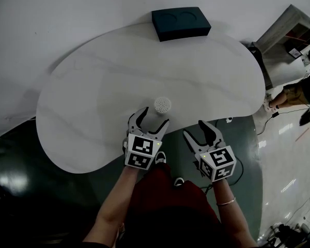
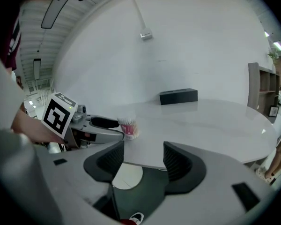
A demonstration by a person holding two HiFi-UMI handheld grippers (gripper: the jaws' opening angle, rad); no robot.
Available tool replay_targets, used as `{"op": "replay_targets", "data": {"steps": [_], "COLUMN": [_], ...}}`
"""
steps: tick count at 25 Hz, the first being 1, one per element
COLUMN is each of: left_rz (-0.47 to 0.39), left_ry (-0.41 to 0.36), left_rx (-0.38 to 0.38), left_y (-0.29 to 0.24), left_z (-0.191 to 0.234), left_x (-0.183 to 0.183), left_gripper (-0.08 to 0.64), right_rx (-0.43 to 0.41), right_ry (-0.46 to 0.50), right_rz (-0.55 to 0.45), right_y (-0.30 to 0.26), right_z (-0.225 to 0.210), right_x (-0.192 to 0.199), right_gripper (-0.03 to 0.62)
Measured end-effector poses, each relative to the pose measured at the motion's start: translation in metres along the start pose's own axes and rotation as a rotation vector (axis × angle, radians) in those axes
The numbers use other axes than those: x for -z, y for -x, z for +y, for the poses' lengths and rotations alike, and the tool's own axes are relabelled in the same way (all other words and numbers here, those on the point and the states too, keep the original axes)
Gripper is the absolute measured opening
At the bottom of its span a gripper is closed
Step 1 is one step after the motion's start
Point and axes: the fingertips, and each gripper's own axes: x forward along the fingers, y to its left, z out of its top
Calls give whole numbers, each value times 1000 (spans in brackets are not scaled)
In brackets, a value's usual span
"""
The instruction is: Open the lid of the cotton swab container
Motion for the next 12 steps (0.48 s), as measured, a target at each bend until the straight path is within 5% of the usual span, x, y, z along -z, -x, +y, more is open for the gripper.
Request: {"op": "replay_targets", "data": {"steps": [12], "left_rz": [59], "left_ry": [-121], "left_rx": [48], "left_y": [-34], "left_z": [1], "left_x": [-4], "left_gripper": [311], "right_rx": [37], "right_ry": [-32], "right_rz": [4], "right_y": [-9], "right_z": [-17], "right_x": [-4], "right_gripper": [264]}}
